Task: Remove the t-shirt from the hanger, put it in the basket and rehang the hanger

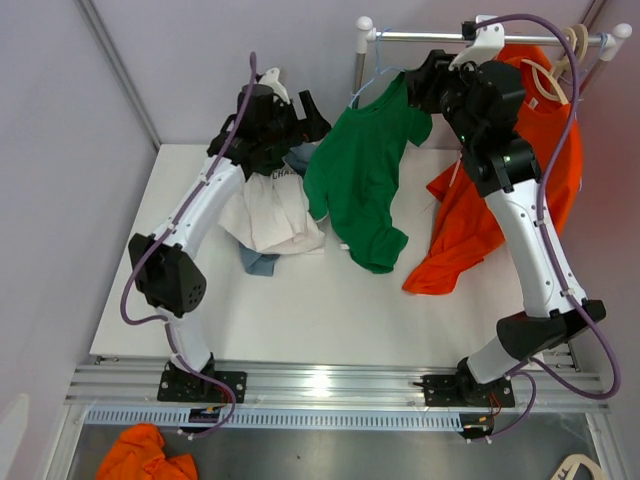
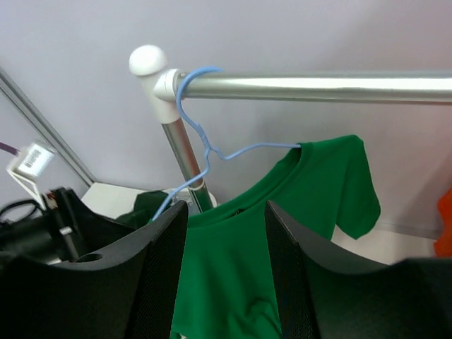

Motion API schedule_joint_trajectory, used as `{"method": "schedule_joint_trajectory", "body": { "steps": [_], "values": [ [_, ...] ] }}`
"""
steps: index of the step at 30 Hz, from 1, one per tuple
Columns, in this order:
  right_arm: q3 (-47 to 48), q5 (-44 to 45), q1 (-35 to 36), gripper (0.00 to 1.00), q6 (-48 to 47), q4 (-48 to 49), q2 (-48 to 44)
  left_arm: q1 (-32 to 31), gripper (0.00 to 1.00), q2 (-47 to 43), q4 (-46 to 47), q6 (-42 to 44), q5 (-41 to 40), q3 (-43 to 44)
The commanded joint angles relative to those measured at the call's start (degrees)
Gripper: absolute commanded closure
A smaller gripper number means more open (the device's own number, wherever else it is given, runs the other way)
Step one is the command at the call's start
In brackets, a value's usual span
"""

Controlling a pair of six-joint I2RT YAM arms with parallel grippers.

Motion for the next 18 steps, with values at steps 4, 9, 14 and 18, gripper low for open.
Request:
{"method": "schedule_joint_trajectory", "body": {
  "steps": [4,9,14,18],
  "values": [
    [9.1,0.4,1.1,0.49,0.8,-3.7,7.3,-3.6,0.04,1.1,0.6,2.1,0.9,2.6],
    [15.1,0.3,1.5,0.49,0.7,-6.5,13.7,-6.4,0.03,-0.4,0.1,3.0,0.0,2.6],
    [20.2,-0.5,1.6,0.50,0.6,-8.0,19.2,-8.0,0.03,-2.1,0.0,3.1,-0.2,2.0],
    [21.7,-1.0,2.3,0.51,0.5,-8.1,20.1,-9.4,0.03,-3.2,0.3,3.3,-0.2,1.1]
  ]
}}
